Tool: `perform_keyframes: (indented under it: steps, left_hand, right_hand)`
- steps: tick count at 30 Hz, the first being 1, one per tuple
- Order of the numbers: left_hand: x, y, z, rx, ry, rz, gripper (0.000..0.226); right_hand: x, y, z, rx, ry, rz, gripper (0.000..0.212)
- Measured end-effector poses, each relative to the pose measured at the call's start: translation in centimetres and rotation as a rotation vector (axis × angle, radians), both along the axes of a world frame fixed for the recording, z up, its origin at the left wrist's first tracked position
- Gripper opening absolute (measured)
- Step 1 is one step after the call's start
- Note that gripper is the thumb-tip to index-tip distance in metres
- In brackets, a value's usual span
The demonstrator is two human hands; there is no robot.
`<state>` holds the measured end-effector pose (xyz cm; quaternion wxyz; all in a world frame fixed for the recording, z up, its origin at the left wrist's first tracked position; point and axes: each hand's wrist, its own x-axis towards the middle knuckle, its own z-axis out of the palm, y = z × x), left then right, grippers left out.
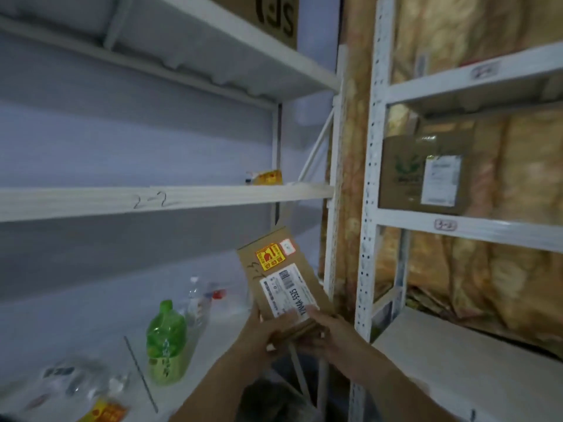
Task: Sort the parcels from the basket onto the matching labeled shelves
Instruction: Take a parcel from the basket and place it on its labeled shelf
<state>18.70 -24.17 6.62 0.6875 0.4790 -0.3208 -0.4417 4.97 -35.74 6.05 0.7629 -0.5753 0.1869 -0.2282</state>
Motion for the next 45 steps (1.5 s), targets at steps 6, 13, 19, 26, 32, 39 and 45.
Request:
perform_keyframes:
  steps: [6, 13, 19, 26, 32, 39, 45]
  left_hand:
    - [-1.6, 1.4, 6.8, -0.077, -0.281, -0.101, 0.075]
    - [-6.5, 1.5, 13.7, -0.043, -0.628, -0.388, 0.087]
    - [-17.2, -0.3, 16.7, -0.316, -0.425, -0.16, 0.061]
    - [-32.2, -1.8, 17.7, -0.291, -0.332, -0.229, 0.048]
    - [-41.0, -1.3, 20.2, -0.396, -0.42, -0.134, 0.054]
    - [-51.5, 1.2, 21.6, -0.543, -0.406, -0.127, 0.042]
    - [-57.8, 0.9, 22.9, -0.544, -0.314, -0.151, 0.049]
  right_hand:
    - [-5.5, 3.5, 6.7, -0.14, 0.056, -0.267, 0.032]
    - [-17.5, 5.0, 14.7, -0.318, -0.079, -0.627, 0.053]
    - [-27.3, 7.1, 16.9, -0.151, -0.287, -0.81, 0.056]
    - [-37.4, 10.4, 19.9, -0.291, -0.242, -1.113, 0.044]
    - [-47.5, 14.2, 21.5, -0.822, 0.282, -1.421, 0.035]
    - [-57.6, 17.1, 22.3, -0.949, 0.336, -1.577, 0.03]
    - [-64.4, 17.5, 23.4, -1.025, 0.323, -1.662, 0.021]
